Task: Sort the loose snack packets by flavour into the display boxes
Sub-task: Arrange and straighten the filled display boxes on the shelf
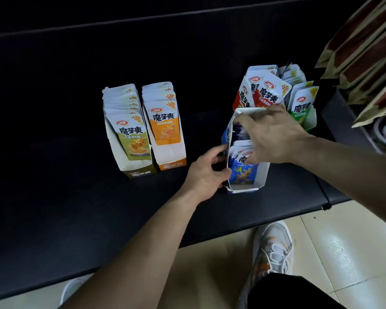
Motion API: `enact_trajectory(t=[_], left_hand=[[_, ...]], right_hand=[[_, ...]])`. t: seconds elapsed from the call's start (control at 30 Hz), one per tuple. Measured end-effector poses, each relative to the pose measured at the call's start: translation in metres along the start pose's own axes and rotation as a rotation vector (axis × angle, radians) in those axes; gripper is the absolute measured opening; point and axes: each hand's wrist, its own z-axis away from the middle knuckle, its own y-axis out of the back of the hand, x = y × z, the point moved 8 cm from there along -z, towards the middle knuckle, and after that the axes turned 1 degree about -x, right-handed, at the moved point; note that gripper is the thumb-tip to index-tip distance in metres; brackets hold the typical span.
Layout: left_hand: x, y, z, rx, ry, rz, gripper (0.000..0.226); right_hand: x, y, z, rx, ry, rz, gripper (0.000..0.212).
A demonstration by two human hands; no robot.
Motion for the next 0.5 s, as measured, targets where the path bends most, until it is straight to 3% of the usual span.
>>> enact_trajectory(t=[0.37, 0.5], left_hand=[[0.001, 0.000, -0.004, 0.016, -0.011, -0.058, 0.061], [0.002, 0.001, -0.003, 0.047, -0.005, -0.074, 0.059]], right_hand=[[0.003, -0.008, 0.013, 0.198, -0.159, -0.072, 0.089], [0.002, -0.008, 0.008, 0.127, -0.129, -0.116, 0.106]])
